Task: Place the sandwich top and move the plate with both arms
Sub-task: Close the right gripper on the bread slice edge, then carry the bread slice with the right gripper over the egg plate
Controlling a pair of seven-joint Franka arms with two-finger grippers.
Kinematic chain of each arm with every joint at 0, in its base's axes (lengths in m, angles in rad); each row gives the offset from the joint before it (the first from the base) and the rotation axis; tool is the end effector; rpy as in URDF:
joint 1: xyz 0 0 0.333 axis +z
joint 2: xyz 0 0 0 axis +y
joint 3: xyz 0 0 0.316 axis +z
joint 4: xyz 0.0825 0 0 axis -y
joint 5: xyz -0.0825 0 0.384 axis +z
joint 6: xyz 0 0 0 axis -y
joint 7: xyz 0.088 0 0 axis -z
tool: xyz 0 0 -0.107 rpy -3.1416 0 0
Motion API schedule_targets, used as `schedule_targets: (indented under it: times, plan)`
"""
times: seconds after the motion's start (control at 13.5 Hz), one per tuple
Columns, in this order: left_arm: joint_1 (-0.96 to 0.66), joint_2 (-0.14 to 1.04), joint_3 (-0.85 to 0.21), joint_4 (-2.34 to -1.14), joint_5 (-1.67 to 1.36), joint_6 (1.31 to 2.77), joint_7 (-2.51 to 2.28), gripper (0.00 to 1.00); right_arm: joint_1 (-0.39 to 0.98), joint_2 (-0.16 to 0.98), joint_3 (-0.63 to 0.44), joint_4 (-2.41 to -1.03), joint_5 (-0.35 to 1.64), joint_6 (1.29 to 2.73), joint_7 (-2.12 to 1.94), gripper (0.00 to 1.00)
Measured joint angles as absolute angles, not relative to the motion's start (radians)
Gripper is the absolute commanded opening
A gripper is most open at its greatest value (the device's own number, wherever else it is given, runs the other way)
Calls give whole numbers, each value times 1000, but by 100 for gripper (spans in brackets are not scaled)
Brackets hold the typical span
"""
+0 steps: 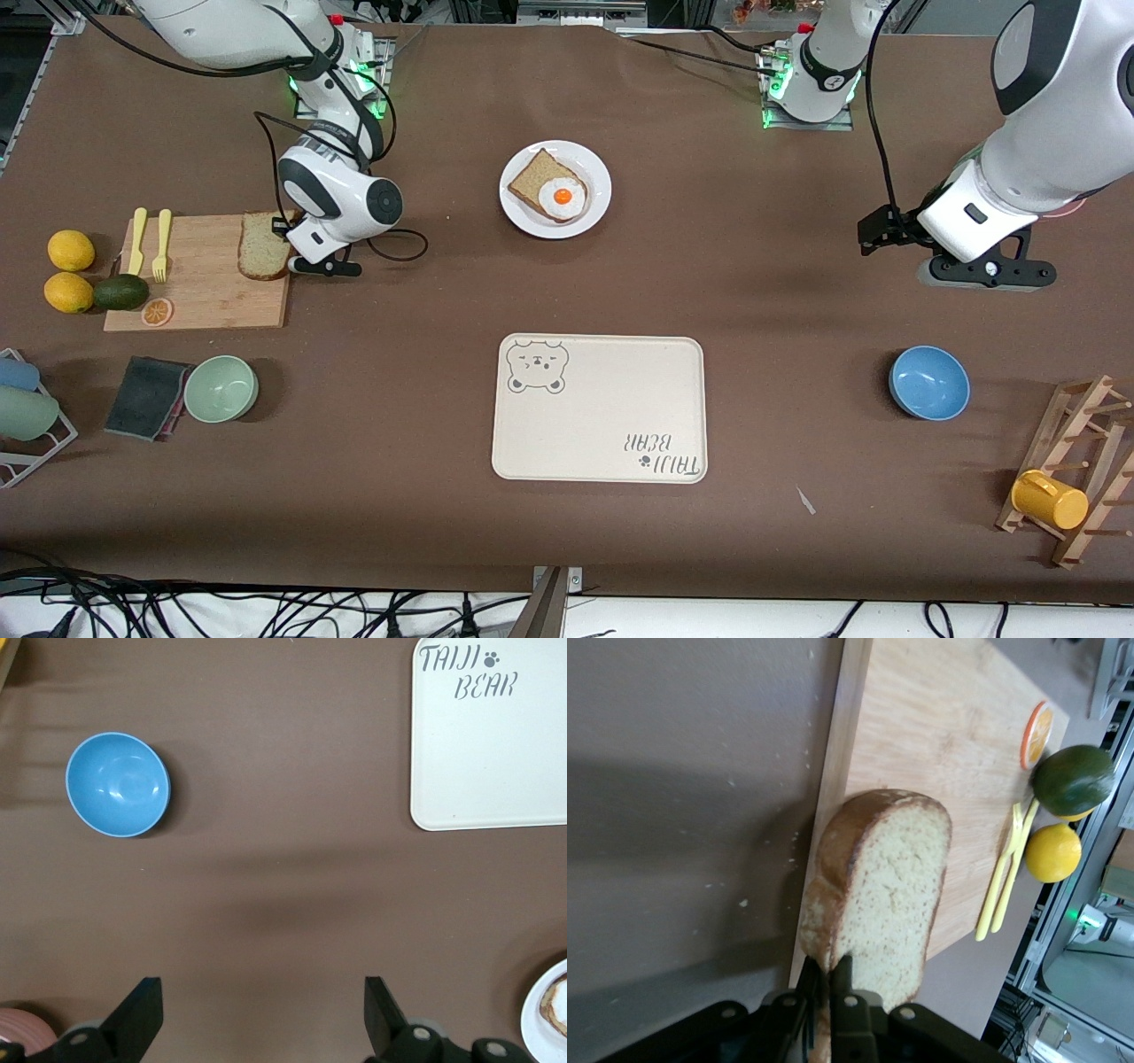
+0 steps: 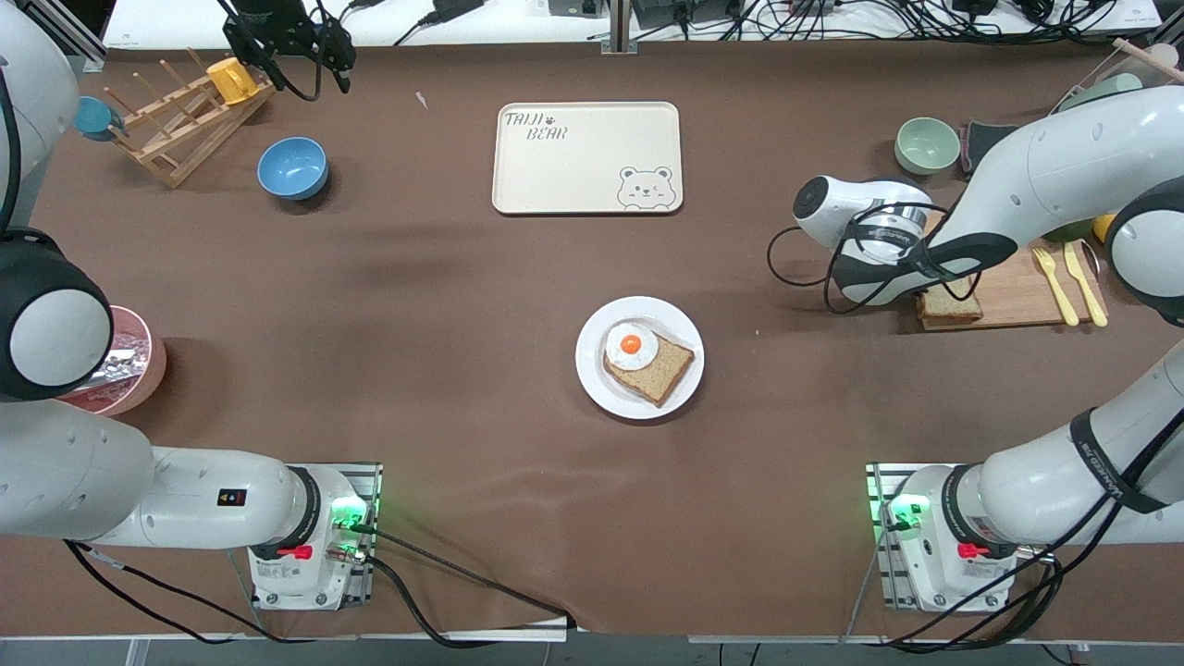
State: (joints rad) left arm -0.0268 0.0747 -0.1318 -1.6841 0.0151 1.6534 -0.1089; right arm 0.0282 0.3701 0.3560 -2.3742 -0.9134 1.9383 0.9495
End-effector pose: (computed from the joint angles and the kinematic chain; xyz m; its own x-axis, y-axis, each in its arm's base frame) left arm 0.5680 -0.0871 0.5359 0.9933 -0.0507 -0.1034 -0.0527 -0.9985 -0.0164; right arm 0.4113 0.1221 0.1520 0.9739 0.0419 -0.2230 0.1949 -0.6577 0.7276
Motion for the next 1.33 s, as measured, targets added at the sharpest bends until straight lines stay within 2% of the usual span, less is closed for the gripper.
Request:
schedule_targets:
  times: [0.3, 0.44, 0.67, 1.04, 1.33]
  plan:
    - [-27, 75, -132, -1684, 18, 1653, -109, 100, 28, 269, 429, -2353, -859, 1918, 945, 0]
    - [-27, 75, -132, -1684, 19, 1653, -109, 100, 28, 203, 505, -2324, -841, 1865, 937, 0]
    - [-27, 75, -132, -1684, 19, 1653, -109, 100, 34, 155, 642, -2185, -720, 1798, 935, 0]
    - [-25, 75, -129, -1684, 19, 1653, -109, 100, 69, 180, 835, -1923, -635, 1697, 928, 0]
    - [-18, 75, -126, -1684, 19, 1653, -109, 100, 260, 285, 849, -1854, -635, 1702, 948, 0]
